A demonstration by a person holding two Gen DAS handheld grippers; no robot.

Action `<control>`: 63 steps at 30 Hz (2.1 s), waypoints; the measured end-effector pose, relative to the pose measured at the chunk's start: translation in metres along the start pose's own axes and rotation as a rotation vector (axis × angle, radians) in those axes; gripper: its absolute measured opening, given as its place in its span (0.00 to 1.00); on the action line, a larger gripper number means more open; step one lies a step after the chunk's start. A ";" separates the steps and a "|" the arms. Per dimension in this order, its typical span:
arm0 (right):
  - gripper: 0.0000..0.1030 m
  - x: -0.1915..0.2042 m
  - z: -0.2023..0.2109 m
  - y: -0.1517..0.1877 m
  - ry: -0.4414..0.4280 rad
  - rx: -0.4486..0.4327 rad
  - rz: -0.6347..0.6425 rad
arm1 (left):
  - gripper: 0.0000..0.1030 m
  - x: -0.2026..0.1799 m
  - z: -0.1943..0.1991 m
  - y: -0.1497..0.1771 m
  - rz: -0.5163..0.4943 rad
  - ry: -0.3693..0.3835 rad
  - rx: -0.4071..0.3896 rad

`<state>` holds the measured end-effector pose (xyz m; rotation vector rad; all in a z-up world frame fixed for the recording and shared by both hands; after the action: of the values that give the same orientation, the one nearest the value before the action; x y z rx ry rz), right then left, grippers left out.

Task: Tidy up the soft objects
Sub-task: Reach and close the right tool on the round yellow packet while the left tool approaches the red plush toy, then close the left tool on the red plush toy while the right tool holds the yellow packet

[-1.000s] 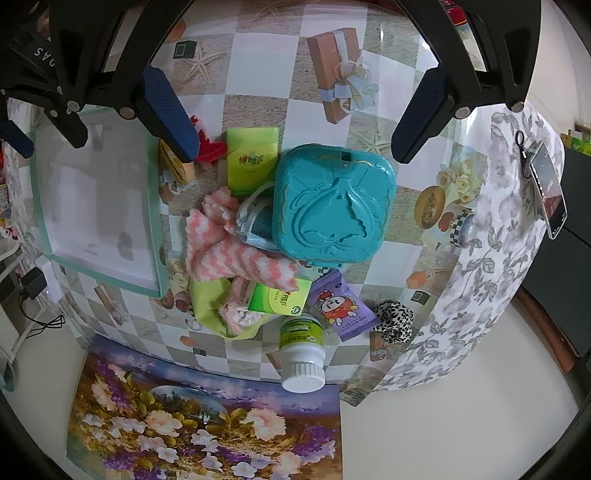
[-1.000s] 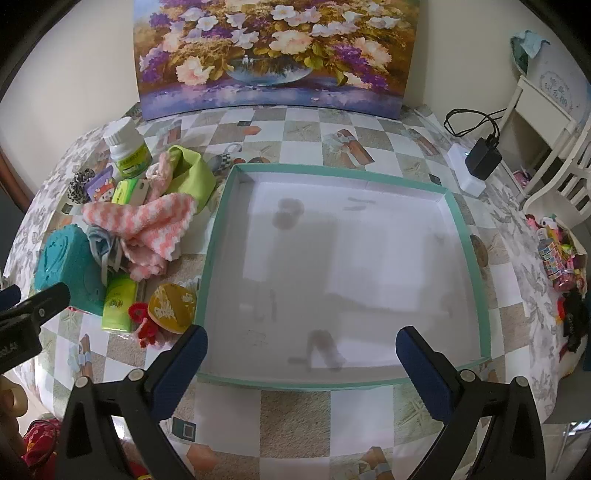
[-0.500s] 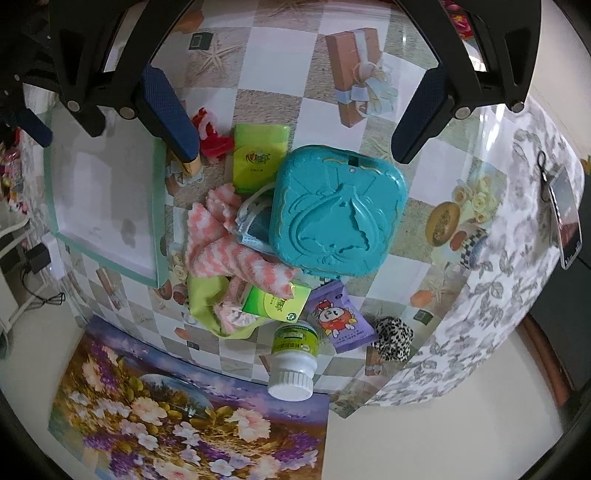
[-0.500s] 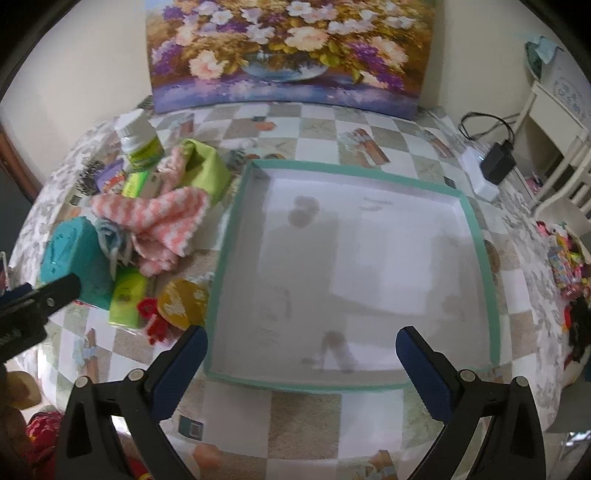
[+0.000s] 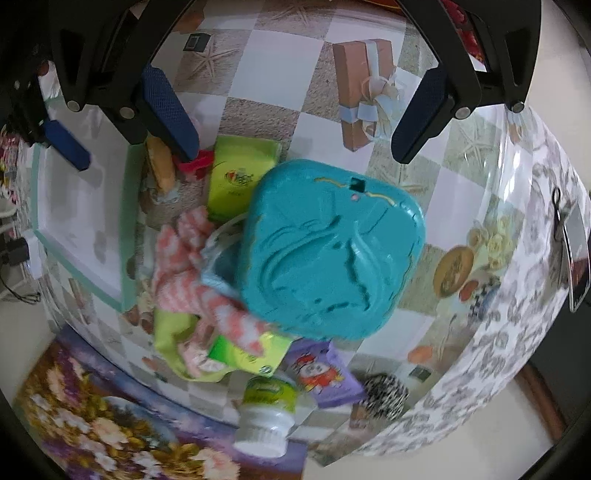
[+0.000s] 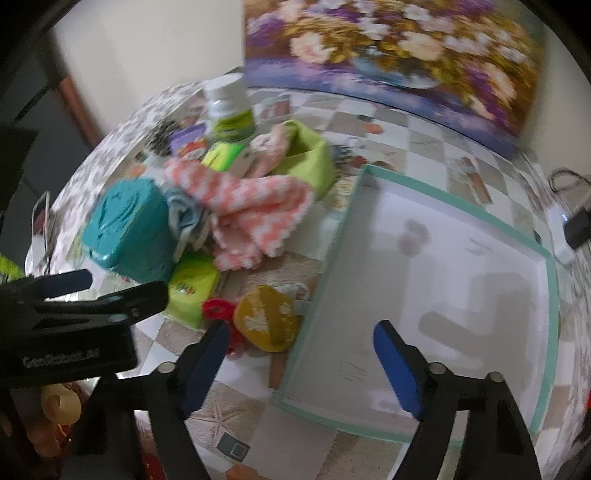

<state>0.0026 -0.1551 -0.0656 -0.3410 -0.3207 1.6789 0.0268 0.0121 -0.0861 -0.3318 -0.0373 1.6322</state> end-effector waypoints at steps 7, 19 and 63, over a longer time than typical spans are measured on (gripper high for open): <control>0.49 0.008 -0.013 -0.006 -0.007 0.022 0.038 | 1.00 0.007 -0.006 0.000 0.051 -0.010 0.019; 0.45 0.018 -0.017 -0.011 -0.091 0.023 0.047 | 1.00 0.007 -0.012 -0.002 0.065 -0.010 0.037; 0.09 -0.021 0.016 -0.014 -0.127 -0.052 -0.141 | 0.89 -0.017 -0.003 0.009 0.104 0.158 0.045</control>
<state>0.0110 -0.1747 -0.0442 -0.2447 -0.4727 1.5585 0.0193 -0.0057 -0.0876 -0.4334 0.1379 1.7023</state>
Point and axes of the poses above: each gripper's, at about its wrist camera, not at the fingertips, and z roughly against the way its jaws point, x to its left, y to its underside, the point moved 3 cm from there along -z, roughly the way its jaws point, and after that the axes turned 6 degrees about y, right-handed, at the moved point
